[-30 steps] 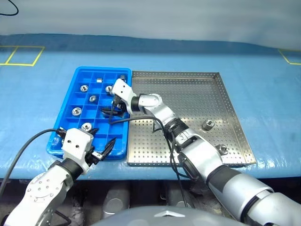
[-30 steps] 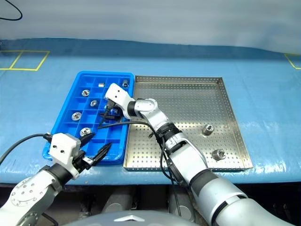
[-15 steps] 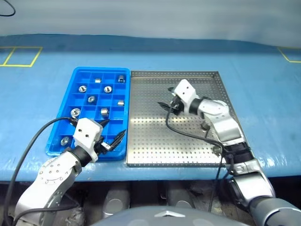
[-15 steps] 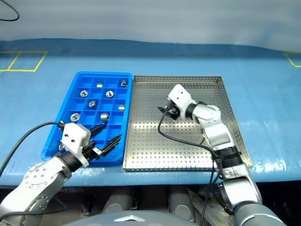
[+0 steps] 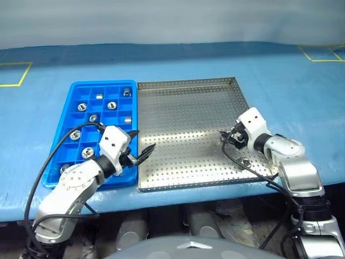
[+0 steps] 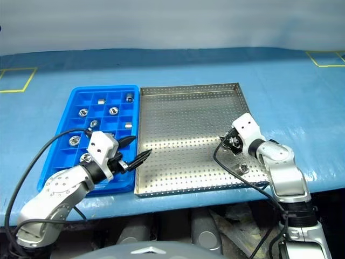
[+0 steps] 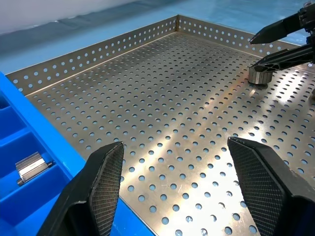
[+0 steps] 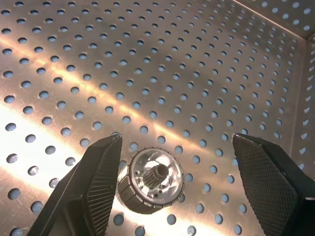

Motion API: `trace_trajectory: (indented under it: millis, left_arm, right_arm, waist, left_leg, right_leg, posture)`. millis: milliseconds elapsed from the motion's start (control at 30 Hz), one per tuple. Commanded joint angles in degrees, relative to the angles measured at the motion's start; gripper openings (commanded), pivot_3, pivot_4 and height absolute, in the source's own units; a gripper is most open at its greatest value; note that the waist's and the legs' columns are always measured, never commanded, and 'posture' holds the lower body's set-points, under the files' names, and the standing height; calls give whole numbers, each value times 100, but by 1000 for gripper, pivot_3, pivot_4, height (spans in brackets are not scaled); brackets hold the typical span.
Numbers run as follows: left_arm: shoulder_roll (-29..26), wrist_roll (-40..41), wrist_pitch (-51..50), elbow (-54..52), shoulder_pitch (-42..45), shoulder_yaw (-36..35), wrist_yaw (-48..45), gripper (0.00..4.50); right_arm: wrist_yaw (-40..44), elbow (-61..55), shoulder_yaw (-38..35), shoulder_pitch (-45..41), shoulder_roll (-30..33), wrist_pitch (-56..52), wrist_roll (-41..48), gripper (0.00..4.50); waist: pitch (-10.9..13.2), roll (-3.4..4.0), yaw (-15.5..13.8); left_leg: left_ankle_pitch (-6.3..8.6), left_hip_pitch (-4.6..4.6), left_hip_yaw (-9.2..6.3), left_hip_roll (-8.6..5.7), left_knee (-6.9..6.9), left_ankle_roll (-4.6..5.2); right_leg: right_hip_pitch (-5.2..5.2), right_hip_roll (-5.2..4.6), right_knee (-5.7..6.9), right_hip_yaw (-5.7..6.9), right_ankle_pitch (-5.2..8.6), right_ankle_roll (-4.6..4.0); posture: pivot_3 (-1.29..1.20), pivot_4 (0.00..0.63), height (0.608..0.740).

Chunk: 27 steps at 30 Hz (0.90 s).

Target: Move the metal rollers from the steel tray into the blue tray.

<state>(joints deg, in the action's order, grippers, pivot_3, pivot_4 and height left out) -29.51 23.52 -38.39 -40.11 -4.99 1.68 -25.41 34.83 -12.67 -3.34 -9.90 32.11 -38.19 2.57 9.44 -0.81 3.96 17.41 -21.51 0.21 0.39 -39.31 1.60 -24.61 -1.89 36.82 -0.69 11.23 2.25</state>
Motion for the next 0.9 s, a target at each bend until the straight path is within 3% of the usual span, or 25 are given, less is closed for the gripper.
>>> trace_trajectory:
  millis: [33, 567, 667, 800, 900]
  left_arm:
    - [-35, -18, 99, -53, 70, 4, -73, 3683]
    - [-45, -94, 74, -170, -58, -122, -65, 3683]
    - [-50, -102, 80, -179, -78, -139, -61, 3683]
    - [-49, -113, 86, -187, -91, -150, -62, 3683]
    - [-48, -110, 87, -192, -94, -157, -63, 3683]
  right_arm:
    - [-130, -57, -223, 2, -89, -52, 205, 3768]
    - [-427, 759, -222, -20, -278, 33, 500, 3768]
    - [-458, 795, -244, -36, -280, 41, 555, 3147]
    - [-474, 776, -235, -43, -265, 63, 604, 1904]
    - [-543, 682, -191, -79, -260, 125, 558, 1826]
  waist:
    - [0, 0, 22]
    - [-1, -1, -9]
    - [-1, -1, -13]
    - [-1, -1, -16]
    - [-1, -1, -23]
  left_leg:
    - [1, 1, 5, 1, -1, 1]
    - [3, 2, 8, 2, -7, 4]
    - [3, 2, 8, 2, -13, 5]
    - [3, 1, 14, 1, -26, 10]
    - [0, 0, 20, -1, -34, 18]
  right_leg:
    - [0, 2, 0, -5, -2, 3]
    - [1, 3, 0, -11, -6, 9]
    - [2, 3, 0, -11, -8, 12]
    - [4, 4, 0, -19, -12, 17]
    - [6, 1, -1, -24, -12, 14]
  posture:
    - [-149, 150, 740]
    - [-118, 150, 740]
    - [-117, 150, 740]
    - [-117, 150, 740]
    - [-116, 150, 740]
